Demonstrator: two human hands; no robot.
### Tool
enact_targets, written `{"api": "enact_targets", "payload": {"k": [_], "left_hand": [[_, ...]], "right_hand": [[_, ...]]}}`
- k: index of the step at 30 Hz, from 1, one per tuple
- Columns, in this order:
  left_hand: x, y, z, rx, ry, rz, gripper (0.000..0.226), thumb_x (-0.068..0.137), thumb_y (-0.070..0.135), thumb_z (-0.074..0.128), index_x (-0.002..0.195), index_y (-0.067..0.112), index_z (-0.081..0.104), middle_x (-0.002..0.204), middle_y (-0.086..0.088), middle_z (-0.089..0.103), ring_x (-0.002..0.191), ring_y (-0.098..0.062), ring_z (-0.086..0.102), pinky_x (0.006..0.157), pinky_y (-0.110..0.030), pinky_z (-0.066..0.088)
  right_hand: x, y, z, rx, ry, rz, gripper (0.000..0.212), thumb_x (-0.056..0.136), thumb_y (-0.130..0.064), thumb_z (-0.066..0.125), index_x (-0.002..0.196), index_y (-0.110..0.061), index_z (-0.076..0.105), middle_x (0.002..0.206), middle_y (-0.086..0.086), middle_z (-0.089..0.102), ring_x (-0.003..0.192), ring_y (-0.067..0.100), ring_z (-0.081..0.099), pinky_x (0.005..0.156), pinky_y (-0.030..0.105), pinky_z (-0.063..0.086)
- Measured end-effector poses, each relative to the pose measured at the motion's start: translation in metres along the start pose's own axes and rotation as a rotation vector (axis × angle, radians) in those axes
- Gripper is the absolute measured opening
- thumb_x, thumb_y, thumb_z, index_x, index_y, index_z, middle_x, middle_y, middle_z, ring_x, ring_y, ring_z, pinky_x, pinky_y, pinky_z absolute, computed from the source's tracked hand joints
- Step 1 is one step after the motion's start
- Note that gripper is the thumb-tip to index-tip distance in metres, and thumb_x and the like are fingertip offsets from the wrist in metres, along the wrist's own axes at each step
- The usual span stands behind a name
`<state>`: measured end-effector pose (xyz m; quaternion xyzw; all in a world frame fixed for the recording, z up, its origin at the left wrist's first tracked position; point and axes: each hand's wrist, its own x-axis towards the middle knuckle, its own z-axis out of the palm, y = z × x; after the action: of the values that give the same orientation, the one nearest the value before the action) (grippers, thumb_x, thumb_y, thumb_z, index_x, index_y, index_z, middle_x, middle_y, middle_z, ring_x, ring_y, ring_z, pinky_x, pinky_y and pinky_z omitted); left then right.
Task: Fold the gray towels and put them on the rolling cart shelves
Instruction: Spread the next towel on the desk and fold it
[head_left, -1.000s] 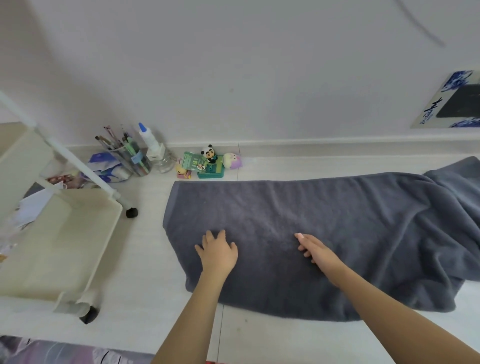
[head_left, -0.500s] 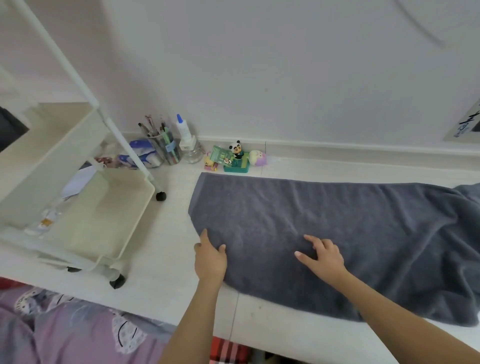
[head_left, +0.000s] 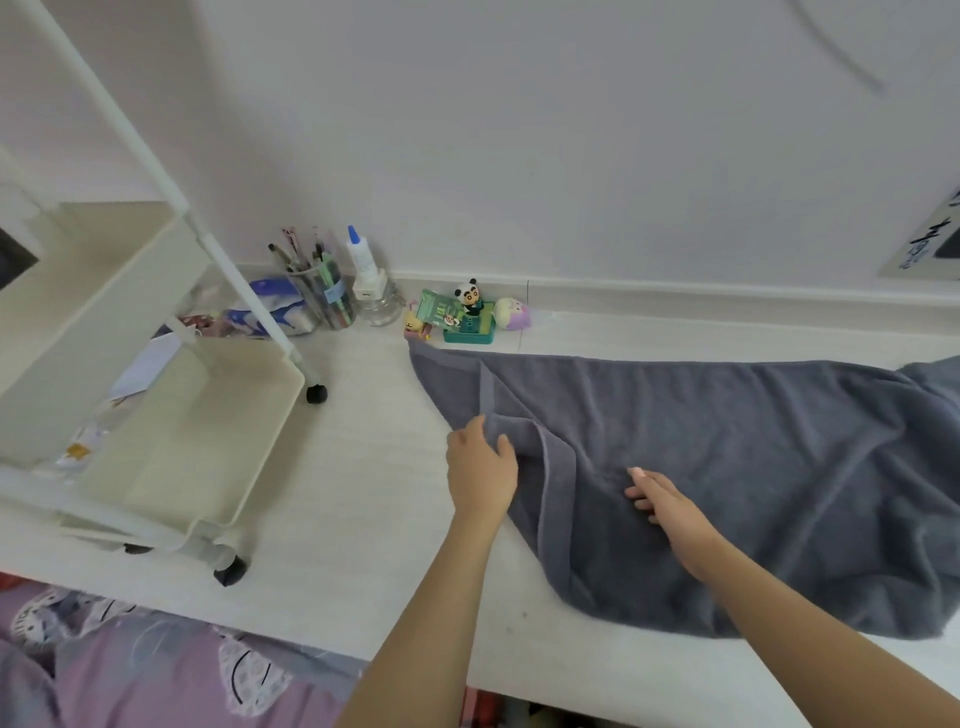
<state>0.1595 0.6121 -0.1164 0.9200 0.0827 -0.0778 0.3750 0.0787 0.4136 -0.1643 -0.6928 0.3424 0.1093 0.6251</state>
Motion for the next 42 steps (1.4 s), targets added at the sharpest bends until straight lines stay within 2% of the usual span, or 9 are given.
{"api": "enact_targets", "payload": {"k": [4,12,20,23,27,31,35,38,42], "left_hand": [[0.003,-0.023,0.018,-0.074,-0.099,-0.154,0.048,0.094,0.036,0.052,0.134,0.012,0.044,0.132,-0.014,0.043,0.113,-0.031,0.052,0.094,-0.039,0.047],[0.014,-0.017,0.026,-0.212,-0.091,-0.124,0.041,0.094,0.039,0.053,0.129,0.017,0.049,0.117,-0.004,0.057,0.102,-0.02,0.055,0.084,-0.03,0.044],[0.014,-0.018,-0.007,-0.594,-0.087,-0.32,0.042,0.097,0.045,0.04,0.073,0.019,0.062,0.079,-0.002,0.066,0.081,-0.019,0.064,0.087,-0.031,0.05],[0.01,-0.039,-0.036,-0.553,0.061,-0.293,0.046,0.097,0.044,0.042,0.066,0.017,0.063,0.073,-0.004,0.064,0.077,-0.023,0.062,0.078,-0.034,0.048],[0.001,-0.088,-0.076,-0.406,0.295,-0.342,0.019,0.09,0.017,0.053,0.088,0.005,0.068,0.094,-0.011,0.068,0.091,-0.027,0.062,0.073,-0.026,0.042],[-0.019,-0.139,-0.101,-0.272,0.397,-0.463,0.026,0.09,0.005,0.048,0.108,0.006,0.067,0.115,-0.01,0.065,0.105,-0.027,0.059,0.082,-0.025,0.042],[-0.035,-0.15,-0.089,0.053,0.336,-0.523,0.035,0.087,0.01,0.05,0.119,0.017,0.061,0.13,-0.013,0.047,0.12,-0.034,0.043,0.1,-0.039,0.033],[-0.041,-0.138,-0.073,0.104,0.279,-0.329,0.043,0.086,0.013,0.052,0.128,0.019,0.055,0.143,-0.007,0.037,0.133,-0.027,0.032,0.111,-0.039,0.017],[-0.042,-0.139,-0.053,0.193,-0.053,-0.115,0.053,0.097,0.04,0.043,0.147,0.026,0.031,0.159,-0.004,0.01,0.146,-0.021,0.009,0.118,-0.041,0.003]], "right_hand": [[-0.001,0.0,0.0,-0.027,-0.023,0.0,0.025,0.098,-0.037,0.043,0.113,-0.02,0.053,0.095,-0.007,0.055,0.082,0.004,0.048,0.071,0.014,0.037],[-0.003,-0.003,-0.002,-0.048,-0.059,0.01,0.025,0.098,-0.04,0.042,0.113,-0.023,0.053,0.1,-0.008,0.055,0.086,0.002,0.049,0.077,0.021,0.037],[-0.002,-0.004,-0.003,-0.06,-0.03,0.01,0.03,0.097,-0.039,0.043,0.115,-0.018,0.055,0.099,-0.004,0.055,0.084,0.007,0.049,0.072,0.019,0.038],[-0.001,-0.009,0.01,-0.206,0.066,0.008,0.036,0.097,-0.038,0.045,0.119,-0.013,0.056,0.117,0.006,0.057,0.109,0.023,0.05,0.093,0.034,0.039],[-0.014,-0.008,0.044,-0.675,0.21,-0.217,0.037,0.094,-0.035,0.05,0.122,-0.013,0.057,0.13,0.013,0.051,0.123,0.034,0.04,0.103,0.044,0.031],[-0.031,-0.001,0.08,-0.977,0.148,-0.518,0.044,0.093,-0.034,0.051,0.132,-0.015,0.048,0.136,0.008,0.044,0.123,0.03,0.038,0.102,0.041,0.03],[-0.032,0.011,0.093,-1.258,0.021,-0.539,0.061,0.094,-0.05,0.038,0.147,-0.025,0.022,0.152,0.004,0.023,0.137,0.027,0.021,0.112,0.042,0.019],[-0.034,0.017,0.097,-1.388,-0.009,-0.534,0.069,0.094,-0.057,0.029,0.151,-0.025,0.004,0.157,0.007,0.007,0.143,0.028,0.009,0.116,0.042,0.01],[-0.034,0.014,0.106,-1.44,-0.059,-0.511,0.072,0.094,-0.059,0.023,0.15,-0.025,-0.007,0.159,0.007,-0.004,0.145,0.03,0.002,0.117,0.043,0.005]]}}
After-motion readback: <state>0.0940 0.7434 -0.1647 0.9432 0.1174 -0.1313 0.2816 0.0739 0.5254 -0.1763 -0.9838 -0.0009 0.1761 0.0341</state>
